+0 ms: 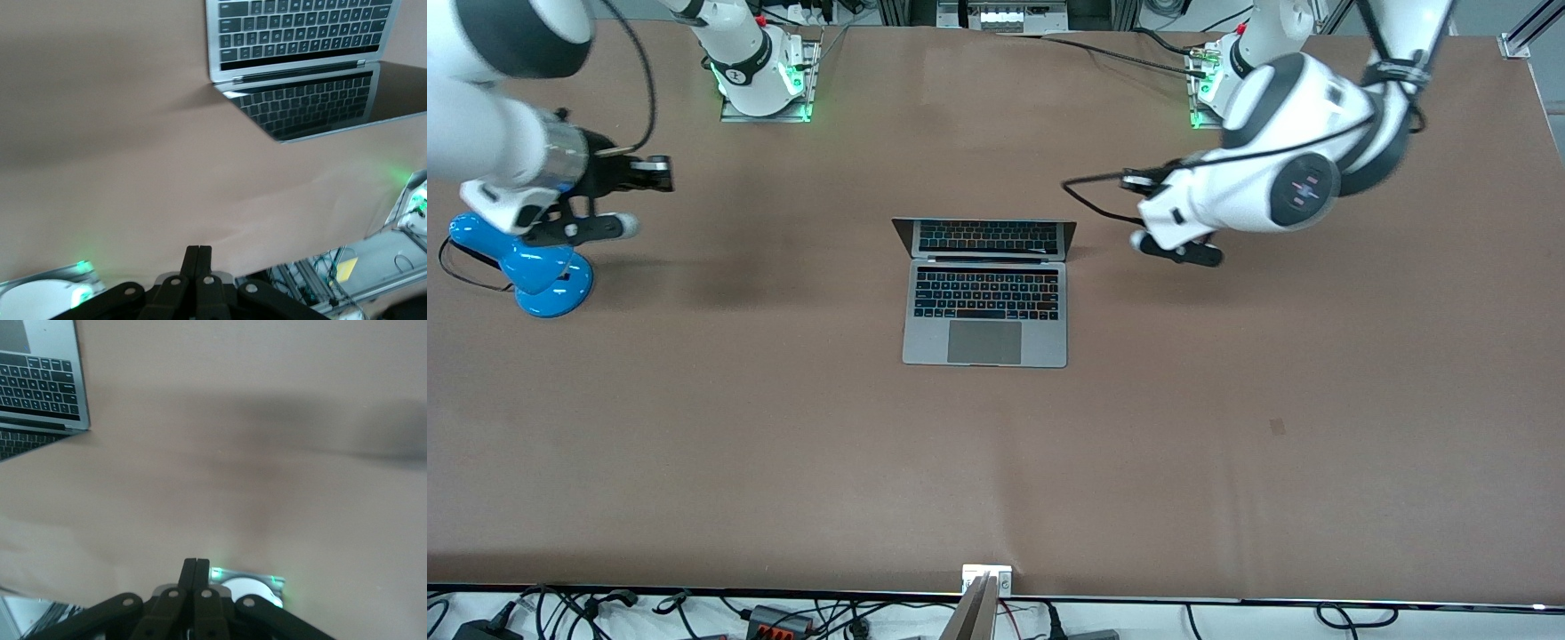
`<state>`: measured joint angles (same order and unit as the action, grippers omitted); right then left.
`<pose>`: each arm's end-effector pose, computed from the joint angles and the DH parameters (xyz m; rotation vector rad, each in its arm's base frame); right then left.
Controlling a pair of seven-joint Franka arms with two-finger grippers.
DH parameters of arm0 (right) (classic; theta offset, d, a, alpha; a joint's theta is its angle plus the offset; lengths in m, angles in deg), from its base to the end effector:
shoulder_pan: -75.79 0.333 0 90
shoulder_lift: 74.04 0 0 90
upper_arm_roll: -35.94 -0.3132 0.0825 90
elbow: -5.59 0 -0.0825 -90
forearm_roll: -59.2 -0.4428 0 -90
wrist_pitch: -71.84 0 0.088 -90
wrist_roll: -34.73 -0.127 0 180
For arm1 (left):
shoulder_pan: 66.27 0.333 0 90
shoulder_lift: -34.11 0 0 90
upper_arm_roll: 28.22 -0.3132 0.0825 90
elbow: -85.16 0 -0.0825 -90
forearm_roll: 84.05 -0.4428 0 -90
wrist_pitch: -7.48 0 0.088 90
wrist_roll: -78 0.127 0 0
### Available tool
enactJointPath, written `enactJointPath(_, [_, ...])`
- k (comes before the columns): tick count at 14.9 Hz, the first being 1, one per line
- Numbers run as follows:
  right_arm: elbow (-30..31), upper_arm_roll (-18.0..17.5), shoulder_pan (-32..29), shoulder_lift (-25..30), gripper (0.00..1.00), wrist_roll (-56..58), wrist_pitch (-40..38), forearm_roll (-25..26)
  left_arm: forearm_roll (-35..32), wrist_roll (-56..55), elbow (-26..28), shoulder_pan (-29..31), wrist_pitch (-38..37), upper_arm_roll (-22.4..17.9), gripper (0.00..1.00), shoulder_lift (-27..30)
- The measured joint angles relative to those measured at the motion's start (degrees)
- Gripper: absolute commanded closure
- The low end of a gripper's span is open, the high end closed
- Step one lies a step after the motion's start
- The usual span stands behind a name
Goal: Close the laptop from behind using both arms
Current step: 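Move the left gripper toward the laptop lid while the right gripper follows, then lower both grippers behind the raised laptop lid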
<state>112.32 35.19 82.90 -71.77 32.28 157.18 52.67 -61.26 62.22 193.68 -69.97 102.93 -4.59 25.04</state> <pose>0.5538 0.0919 0.4706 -3.0114 -0.1272 0.5211 0.5135 -0.3116 0.3654 2.7681 -0.1306 -0.7269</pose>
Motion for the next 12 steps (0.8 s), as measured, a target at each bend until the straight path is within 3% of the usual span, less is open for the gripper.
enactJointPath(5, [19.6,-0.7,16.3,12.1,1.0,-20.0,15.9,-0.3,1.5,-6.0,5.3,-0.1,9.2,6.3,0.99,1.2])
enactJointPath(8, [23.6,-0.9,22.5,14.4,1.0,-26.7,22.1,-0.2,1.8,-7.0,7.3,-0.1,13.3,8.2,0.99,1.2])
enactJointPath(12, [25.5,-0.8,27.0,11.4,1.0,-28.4,31.0,-2.4,1.8,-8.0,8.3,-0.2,18.7,8.8,0.99,-0.2])
